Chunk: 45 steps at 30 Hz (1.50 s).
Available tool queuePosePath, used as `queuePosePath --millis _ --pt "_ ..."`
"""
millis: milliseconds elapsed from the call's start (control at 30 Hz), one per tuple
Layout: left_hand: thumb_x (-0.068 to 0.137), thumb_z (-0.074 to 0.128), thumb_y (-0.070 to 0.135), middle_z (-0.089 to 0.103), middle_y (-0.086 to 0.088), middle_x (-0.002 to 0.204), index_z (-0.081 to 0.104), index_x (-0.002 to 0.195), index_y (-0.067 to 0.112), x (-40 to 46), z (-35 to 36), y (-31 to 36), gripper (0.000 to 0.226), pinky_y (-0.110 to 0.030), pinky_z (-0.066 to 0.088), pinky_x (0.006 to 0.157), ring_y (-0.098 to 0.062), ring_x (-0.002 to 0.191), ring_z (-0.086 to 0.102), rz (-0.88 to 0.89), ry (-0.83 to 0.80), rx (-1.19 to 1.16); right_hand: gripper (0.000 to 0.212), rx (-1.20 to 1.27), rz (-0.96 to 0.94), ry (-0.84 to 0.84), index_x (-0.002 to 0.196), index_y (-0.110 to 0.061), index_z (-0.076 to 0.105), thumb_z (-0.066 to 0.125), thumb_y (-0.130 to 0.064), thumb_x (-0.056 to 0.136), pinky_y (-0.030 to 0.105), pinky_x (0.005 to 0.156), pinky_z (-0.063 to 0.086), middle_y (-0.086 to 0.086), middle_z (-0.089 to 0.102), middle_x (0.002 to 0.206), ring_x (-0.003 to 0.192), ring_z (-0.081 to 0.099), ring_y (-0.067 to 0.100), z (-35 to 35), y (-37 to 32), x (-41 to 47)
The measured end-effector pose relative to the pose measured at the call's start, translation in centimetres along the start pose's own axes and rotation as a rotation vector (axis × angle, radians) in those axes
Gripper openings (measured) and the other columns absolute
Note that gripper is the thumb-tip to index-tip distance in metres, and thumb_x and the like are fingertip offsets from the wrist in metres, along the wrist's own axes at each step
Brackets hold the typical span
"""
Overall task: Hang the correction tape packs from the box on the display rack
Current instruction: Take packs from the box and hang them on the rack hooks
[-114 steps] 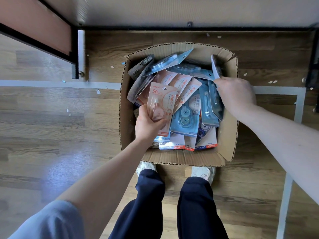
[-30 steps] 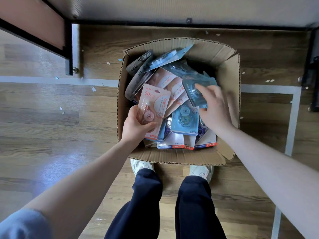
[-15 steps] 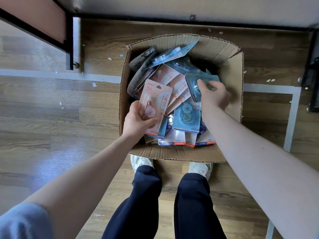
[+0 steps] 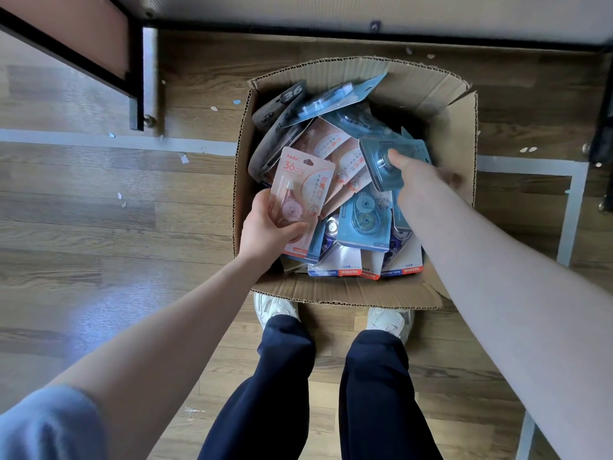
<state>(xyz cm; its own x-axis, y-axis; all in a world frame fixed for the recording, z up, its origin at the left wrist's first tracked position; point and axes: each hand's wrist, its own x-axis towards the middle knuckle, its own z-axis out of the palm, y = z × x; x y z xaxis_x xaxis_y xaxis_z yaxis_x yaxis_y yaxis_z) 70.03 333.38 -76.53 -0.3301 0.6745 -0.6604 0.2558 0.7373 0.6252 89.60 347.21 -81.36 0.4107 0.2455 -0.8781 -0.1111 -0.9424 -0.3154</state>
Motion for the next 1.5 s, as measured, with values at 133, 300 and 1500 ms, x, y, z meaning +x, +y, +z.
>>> queuePosePath --millis 133,300,1500 --pt "0.069 0.082 0.013 0.059 0.021 0.096 0.047 0.114 0.026 0.0 -0.2 0.1 0.058 -0.024 0.051 0.081 -0.006 0.093 0.060 0.002 0.001 -0.006 0.097 -0.019 0.025 0.034 0.125 -0.014 0.054 0.087 -0.049 0.040 0.028 0.057 0.044 0.004 0.063 0.114 0.097 0.064 0.021 -0.3 0.8 5.1" --pt "0.068 0.082 0.013 0.059 0.014 0.093 0.048 0.107 0.022 -0.2 -0.7 0.6 0.053 -0.033 0.053 0.085 -0.010 0.091 0.059 -0.022 0.032 -0.019 0.033 0.216 0.032 -0.074 0.093 -0.007 0.063 0.081 -0.018 0.068 0.015 0.034 0.040 0.002 0.071 0.072 0.047 0.063 0.011 -1.7 -0.1 -1.6" --pt "0.072 0.079 0.001 0.065 -0.004 0.091 0.051 0.095 0.012 -17.4 -14.2 26.6 0.038 -0.016 0.051 0.056 -0.006 0.070 0.066 0.160 0.116 -0.453 0.026 -0.217 -0.808 -0.456 0.089 -0.021 0.056 0.074 -0.004 0.078 0.021 0.061 0.047 -0.007 0.063 0.088 0.077 0.061 0.007 -15.3 -16.8 -33.6"
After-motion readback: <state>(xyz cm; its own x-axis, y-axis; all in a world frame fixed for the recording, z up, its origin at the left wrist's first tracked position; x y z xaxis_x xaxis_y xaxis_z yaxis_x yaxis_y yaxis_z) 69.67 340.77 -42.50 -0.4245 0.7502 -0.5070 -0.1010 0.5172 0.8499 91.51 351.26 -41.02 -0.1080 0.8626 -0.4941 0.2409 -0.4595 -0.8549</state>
